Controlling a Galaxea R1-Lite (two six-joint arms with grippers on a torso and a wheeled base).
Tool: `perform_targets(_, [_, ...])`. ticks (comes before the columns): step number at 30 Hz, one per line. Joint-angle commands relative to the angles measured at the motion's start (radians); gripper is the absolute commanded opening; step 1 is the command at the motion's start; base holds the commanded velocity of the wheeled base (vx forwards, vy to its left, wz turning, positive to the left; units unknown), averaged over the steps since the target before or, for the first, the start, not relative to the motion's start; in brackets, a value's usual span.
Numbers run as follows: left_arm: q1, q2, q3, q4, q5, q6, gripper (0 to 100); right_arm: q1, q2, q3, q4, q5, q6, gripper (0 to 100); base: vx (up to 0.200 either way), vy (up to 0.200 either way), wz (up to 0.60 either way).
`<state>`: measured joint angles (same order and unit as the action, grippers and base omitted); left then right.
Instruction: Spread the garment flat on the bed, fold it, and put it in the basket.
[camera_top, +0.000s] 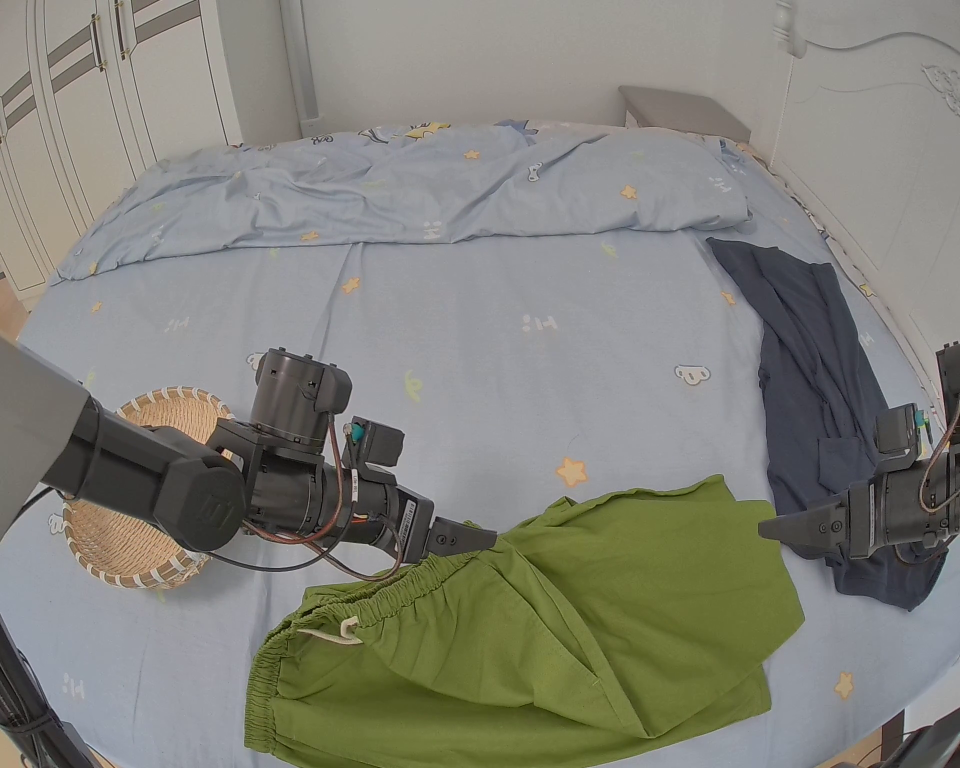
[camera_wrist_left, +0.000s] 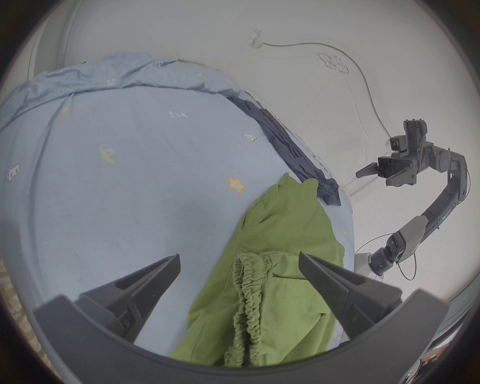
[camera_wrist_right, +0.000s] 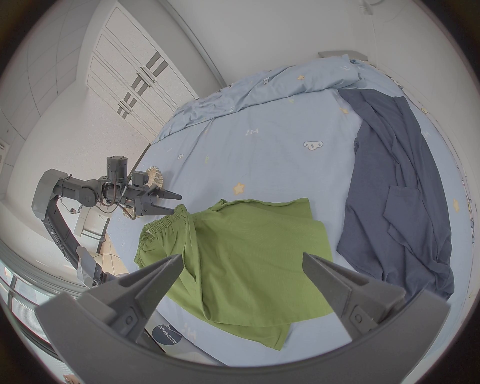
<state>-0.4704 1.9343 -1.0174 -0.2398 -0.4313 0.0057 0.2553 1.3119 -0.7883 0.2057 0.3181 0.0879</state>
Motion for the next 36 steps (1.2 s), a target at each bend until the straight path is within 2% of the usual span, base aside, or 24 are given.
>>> perform_targets(1, [-0.013, 0.031, 0.003, 0.002, -0.001, 0.000, 100, -0.001, 0.006, 0.000, -0.002, -0.001, 0.001, 100, 0.000, 0.000, 0.00])
perform_targets(3, [-0.019, 0.031, 0.010, 0.004, -0.003, 0.000, 100, -0.002, 0.007, 0.000, -0.002, -0.001, 0.003, 100, 0.000, 0.000, 0.00])
perform_targets(9, [-0.030, 0.026, 0.040, 0.004, -0.113, 0.000, 100, -0.002, 0.017, -0.002, -0.008, -0.004, 0.004, 100, 0.000, 0.000, 0.00])
perform_targets(15, [-0.025, 0.028, 0.048, 0.004, -0.118, 0.000, 100, -0.002, 0.023, 0.000, -0.020, -0.004, 0.006, 100, 0.000, 0.000, 0.00])
perform_targets(16, [-0.025, 0.029, 0.048, 0.002, -0.118, 0.000, 0, -0.002, 0.023, 0.000, -0.022, -0.004, 0.006, 100, 0.000, 0.000, 0.00])
perform_targets(26, [-0.017, 0.020, 0.045, 0.000, -0.116, 0.002, 0, -0.001, 0.023, 0.001, -0.020, -0.004, 0.006, 100, 0.000, 0.000, 0.00])
perform_targets(31, [0.012, -0.021, 0.048, -0.003, -0.110, 0.000, 0, -0.001, 0.023, 0.001, -0.022, -0.005, 0.006, 100, 0.000, 0.000, 0.00])
perform_targets(35, [0.070, -0.110, 0.059, 0.000, -0.107, -0.024, 0, -0.002, 0.023, -0.002, -0.022, -0.001, 0.004, 100, 0.000, 0.000, 0.00])
perform_targets(36, [0.108, -0.172, 0.069, -0.003, -0.109, -0.058, 0, -0.004, 0.027, -0.016, -0.026, -0.002, 0.003, 100, 0.000, 0.000, 0.00])
